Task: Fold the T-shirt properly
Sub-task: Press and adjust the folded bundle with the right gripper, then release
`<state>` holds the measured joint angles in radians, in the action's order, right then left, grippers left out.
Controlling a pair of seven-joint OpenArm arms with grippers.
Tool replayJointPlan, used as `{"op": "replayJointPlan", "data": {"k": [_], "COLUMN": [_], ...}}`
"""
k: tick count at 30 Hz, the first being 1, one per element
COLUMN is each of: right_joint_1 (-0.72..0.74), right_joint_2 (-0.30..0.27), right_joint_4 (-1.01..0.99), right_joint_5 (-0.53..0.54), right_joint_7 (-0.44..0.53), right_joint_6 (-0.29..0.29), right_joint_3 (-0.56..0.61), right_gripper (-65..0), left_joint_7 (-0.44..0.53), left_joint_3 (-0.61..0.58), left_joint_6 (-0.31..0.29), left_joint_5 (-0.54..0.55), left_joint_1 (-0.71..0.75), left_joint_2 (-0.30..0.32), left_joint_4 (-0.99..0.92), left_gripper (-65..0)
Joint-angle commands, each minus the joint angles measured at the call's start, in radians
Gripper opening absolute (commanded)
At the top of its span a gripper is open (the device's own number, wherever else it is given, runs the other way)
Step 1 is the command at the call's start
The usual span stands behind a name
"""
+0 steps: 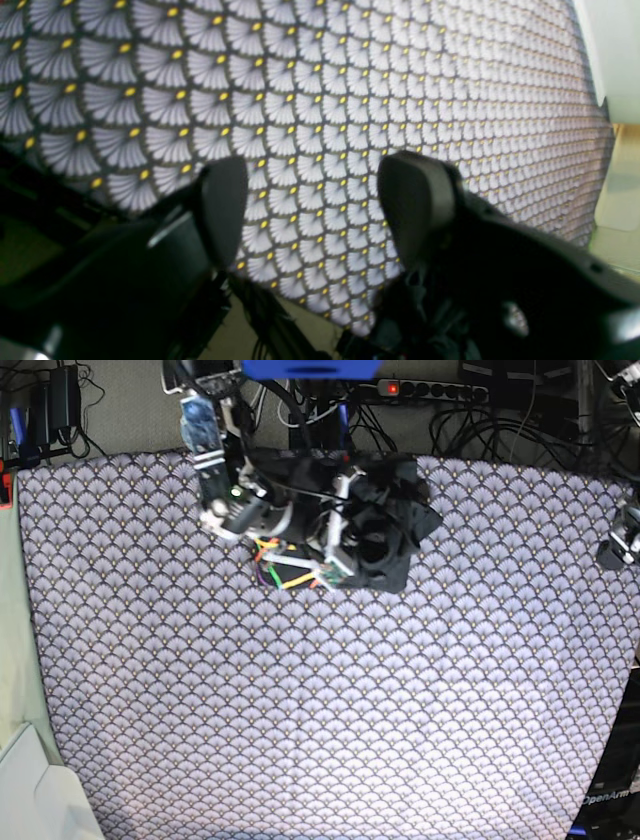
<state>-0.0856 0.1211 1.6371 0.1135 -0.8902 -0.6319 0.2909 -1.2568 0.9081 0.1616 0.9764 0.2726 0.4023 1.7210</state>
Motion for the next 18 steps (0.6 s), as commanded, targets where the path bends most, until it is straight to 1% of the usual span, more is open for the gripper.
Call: {"op": "replayJointPlan", "data": {"k": [1, 7, 11, 13, 14, 18], "right_joint_1": [0.020, 0.071, 0.074, 0.074, 0.074, 0.073], "right_joint_2": [0.019, 0.025, 0.022, 0.016, 0.002, -0.042], "right_joint_4": [0.013, 0.022, 0.071, 0.113, 0.131, 0.191], "right_joint_5": [0.025, 0.025, 0.025, 0.025, 0.025, 0.022], "right_joint_7": [0.026, 0.015, 0.024, 0.016, 0.016, 0.015], "right_joint_6": [-0.010, -0.009, -0.010, -0.010, -0.010, -0.006], "right_joint_3": [0.021, 0.189, 0.259, 0.262, 0.248, 0.159], "right_gripper": [-65.0, -65.0, -65.0, -65.0, -65.0, -65.0], "left_joint_7": [-0.001, -0.001, -0.001, -0.001, -0.001, -0.001], "left_joint_3": [0.007, 0.007, 0.007, 0.007, 0.007, 0.007], "left_joint_6": [0.048, 0.048, 0.048, 0.048, 0.048, 0.048], "left_joint_5": [0.057, 0.059, 0.059, 0.059, 0.059, 0.057], "left_joint_1": [-0.002, 0.012, 0.012, 0.012, 0.012, 0.012], "left_joint_2": [0.024, 0.024, 0.024, 0.024, 0.024, 0.024], "left_joint_4": [0.012, 0.017, 0.018, 0.017, 0.014, 0.012], "left_gripper": [-21.9, -21.9, -21.9, -21.9, -21.9, -21.9]}}
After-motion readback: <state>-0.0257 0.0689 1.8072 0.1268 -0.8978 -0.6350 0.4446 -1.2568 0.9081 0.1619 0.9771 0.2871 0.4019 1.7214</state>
